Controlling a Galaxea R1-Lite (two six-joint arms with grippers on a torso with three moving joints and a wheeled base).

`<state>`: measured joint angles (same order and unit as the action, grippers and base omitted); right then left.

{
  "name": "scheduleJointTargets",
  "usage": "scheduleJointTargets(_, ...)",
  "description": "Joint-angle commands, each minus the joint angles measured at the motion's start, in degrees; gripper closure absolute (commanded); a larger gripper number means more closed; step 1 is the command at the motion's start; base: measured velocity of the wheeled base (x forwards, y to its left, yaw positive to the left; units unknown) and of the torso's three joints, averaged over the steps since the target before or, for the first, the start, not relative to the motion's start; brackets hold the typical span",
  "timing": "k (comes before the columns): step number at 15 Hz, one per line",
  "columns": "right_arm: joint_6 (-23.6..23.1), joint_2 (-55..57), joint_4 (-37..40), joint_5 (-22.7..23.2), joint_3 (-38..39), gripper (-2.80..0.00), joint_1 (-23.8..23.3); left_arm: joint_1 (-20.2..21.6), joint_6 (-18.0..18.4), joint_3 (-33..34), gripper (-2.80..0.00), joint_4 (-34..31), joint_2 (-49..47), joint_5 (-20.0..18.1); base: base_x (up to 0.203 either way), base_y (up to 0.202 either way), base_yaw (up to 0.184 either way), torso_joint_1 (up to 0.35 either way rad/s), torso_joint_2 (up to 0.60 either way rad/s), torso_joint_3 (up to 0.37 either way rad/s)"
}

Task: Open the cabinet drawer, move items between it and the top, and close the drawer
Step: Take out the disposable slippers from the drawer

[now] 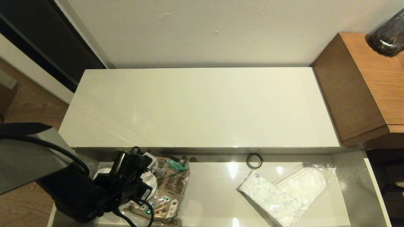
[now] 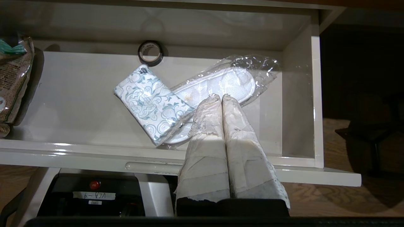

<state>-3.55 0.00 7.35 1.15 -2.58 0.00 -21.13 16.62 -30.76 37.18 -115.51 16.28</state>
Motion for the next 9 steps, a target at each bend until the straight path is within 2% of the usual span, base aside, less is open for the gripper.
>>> scheduleJointTargets(1, -0.1, 0.1, 0.0, 0.0, -0.1, 0.0, 0.0, -3.1, -2.0, -1.5, -2.8, 0.3, -4.4, 1.1, 0.0, 0.0, 0.0, 0.0, 0.0, 0.0)
scheduleJointTargets(6, -0.1, 0.1, 0.0, 0.0, -0.1, 0.0, 0.0, -3.6, -3.0, -2.0, -2.8, 0.6, -6.1, 5.2, 0.0, 0.0, 0.0, 0.0, 0.0, 0.0)
scheduleJointTargets(9, -0.1, 0.1, 0.0, 0.0, -0.1, 0.0, 0.0, -3.5, -6.6, -3.6, -2.8, 1.0, -9.2, 7.7, 0.0, 0.0, 0.0, 0.0, 0.0, 0.0)
